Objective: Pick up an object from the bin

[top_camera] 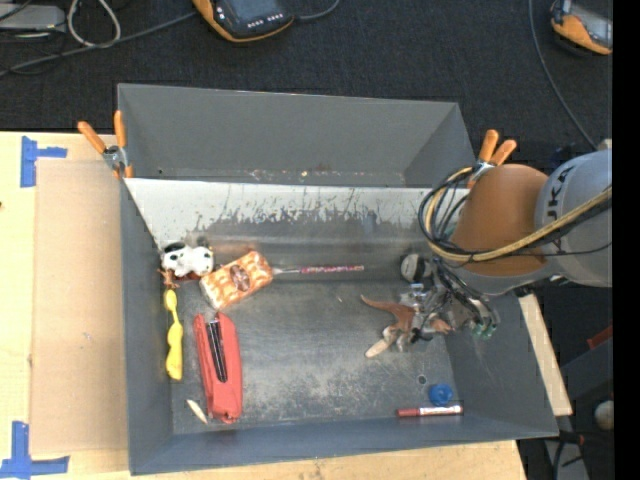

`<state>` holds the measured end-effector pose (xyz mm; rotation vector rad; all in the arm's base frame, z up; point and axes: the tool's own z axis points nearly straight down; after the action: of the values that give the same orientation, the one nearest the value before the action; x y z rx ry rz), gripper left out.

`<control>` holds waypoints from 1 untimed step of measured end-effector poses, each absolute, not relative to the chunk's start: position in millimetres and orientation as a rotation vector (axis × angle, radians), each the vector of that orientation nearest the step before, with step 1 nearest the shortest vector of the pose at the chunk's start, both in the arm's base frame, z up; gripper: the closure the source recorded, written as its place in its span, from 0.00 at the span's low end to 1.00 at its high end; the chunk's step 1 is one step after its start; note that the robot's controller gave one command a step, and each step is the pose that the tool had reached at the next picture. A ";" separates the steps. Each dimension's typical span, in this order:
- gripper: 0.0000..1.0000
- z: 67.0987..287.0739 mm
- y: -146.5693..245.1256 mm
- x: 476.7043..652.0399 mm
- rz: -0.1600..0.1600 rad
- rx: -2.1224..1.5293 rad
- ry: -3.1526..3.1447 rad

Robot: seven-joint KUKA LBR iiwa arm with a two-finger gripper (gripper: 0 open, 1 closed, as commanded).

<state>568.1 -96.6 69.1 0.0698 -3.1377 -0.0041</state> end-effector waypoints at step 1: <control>1.00 140.9 -91.0 555.4 -0.006 0.137 -3.131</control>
Offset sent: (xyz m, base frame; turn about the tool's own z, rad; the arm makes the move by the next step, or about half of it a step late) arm -0.0234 0.0077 0.1450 -0.0095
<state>555.4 -91.0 140.9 0.1365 -3.1307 -0.0062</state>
